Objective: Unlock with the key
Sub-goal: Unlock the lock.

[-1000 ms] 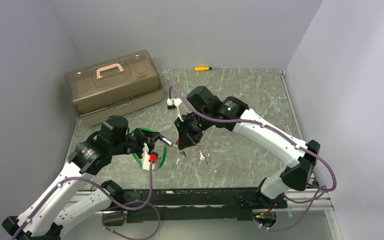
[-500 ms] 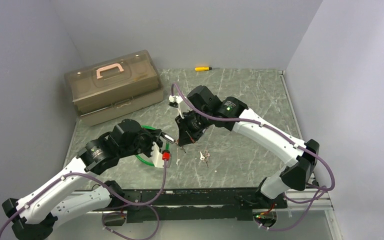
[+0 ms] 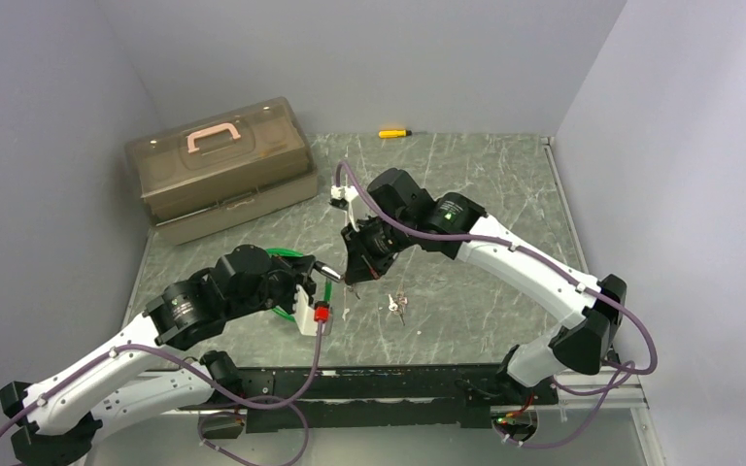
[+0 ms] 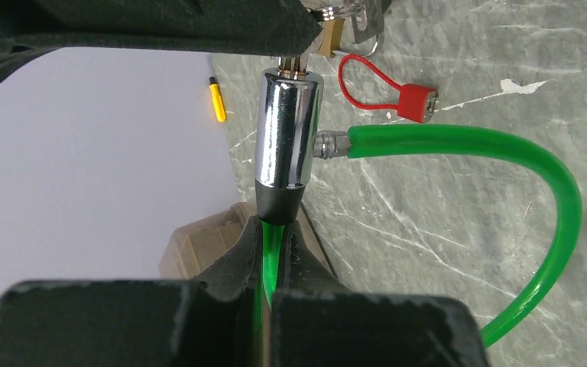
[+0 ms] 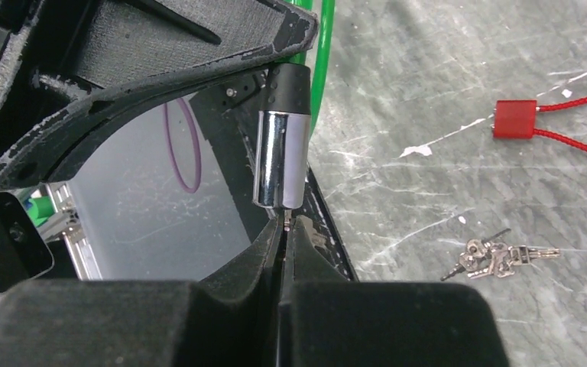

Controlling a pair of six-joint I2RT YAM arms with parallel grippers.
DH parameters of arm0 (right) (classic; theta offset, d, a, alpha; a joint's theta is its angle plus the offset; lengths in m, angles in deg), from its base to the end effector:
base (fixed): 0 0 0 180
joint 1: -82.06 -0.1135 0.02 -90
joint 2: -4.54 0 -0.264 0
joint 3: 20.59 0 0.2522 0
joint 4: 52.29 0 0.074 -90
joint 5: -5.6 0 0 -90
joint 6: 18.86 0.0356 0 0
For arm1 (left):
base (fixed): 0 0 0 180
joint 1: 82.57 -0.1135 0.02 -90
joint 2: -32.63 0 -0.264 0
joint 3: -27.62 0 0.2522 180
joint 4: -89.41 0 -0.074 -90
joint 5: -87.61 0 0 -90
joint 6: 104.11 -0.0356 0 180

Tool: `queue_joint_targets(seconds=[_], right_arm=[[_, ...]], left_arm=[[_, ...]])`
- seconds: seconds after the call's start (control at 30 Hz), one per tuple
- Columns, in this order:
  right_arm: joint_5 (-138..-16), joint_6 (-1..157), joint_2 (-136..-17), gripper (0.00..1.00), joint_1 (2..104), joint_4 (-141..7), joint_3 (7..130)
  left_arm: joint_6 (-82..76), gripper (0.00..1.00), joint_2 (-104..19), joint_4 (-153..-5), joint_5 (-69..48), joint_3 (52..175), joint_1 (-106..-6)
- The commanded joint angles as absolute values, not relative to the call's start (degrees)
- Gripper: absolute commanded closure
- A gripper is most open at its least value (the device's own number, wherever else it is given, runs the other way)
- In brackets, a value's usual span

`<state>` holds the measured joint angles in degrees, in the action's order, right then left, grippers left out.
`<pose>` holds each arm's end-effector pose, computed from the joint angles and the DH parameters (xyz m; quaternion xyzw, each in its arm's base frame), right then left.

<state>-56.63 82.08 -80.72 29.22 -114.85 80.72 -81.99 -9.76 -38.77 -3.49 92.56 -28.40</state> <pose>0.1759 0.2596 0.3698 -0.4054 0.8103 0.3793 0.1876 0.0893 -0.1249 0.3346 0.7571 0.4137 0.0521 0.5029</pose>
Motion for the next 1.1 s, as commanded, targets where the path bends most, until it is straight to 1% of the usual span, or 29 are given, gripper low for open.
queue_joint_targets(seconds=[0.0,0.03,0.13,0.2,0.23,0.33,0.6,0.73,0.87,0.93,0.97,1.03,1.07], right_arm=[[-53.8,82.2,-79.9,0.77,28.8,-105.8,81.5],[-53.7,82.0,-79.3,0.64,28.9,-105.6,81.5],[-53.8,81.5,-76.0,0.38,29.0,-104.2,80.1],[-54.6,81.1,-74.1,0.29,28.9,-104.0,79.4],[-54.9,80.9,-73.7,0.26,29.0,-104.4,79.5],[-55.2,80.5,-74.3,0.24,29.0,-105.7,80.5],[-53.7,79.7,-76.6,0.27,29.0,-107.3,81.1],[-53.5,79.5,-77.7,0.36,28.9,-107.9,81.6],[-53.5,79.7,-78.7,0.41,28.9,-107.7,82.2],[-53.3,79.9,-78.9,0.47,28.9,-107.5,82.5],[-53.2,80.0,-78.8,0.52,28.9,-107.3,82.5],[-53.2,80.2,-78.8,0.64,28.8,-106.9,82.3],[-53.3,80.3,-78.7,0.71,28.9,-106.9,82.2]], left_arm=[[-78.4,1.0,-10.9,-47.5,-7.0,96.2,-26.3],[-77.3,1.0,-10.9,-47.8,-6.5,96.4,-26.3],[-75.1,1.0,-10.2,-47.0,-6.0,96.2,-26.3],[-73.3,1.0,-10.1,-46.3,-5.2,96.2,-26.4],[-72.7,1.0,-10.0,-46.3,-5.0,96.1,-26.4],[-71.9,1.0,-9.7,-46.7,-5.3,95.8,-26.4],[-71.0,1.0,-9.8,-46.1,-4.7,97.3,-26.7],[-71.0,1.0,-9.7,-46.3,-4.9,97.5,-26.9],[-71.0,1.0,-9.8,-46.1,-5.5,97.6,-26.9],[-70.9,1.0,-10.0,-46.1,-5.9,97.8,-26.9],[-70.9,1.0,-10.0,-46.2,-5.8,97.8,-26.9],[-70.8,1.0,-10.2,-46.7,-5.6,97.9,-26.9],[-70.5,1.0,-10.2,-47.0,-5.3,98.0,-26.9]])
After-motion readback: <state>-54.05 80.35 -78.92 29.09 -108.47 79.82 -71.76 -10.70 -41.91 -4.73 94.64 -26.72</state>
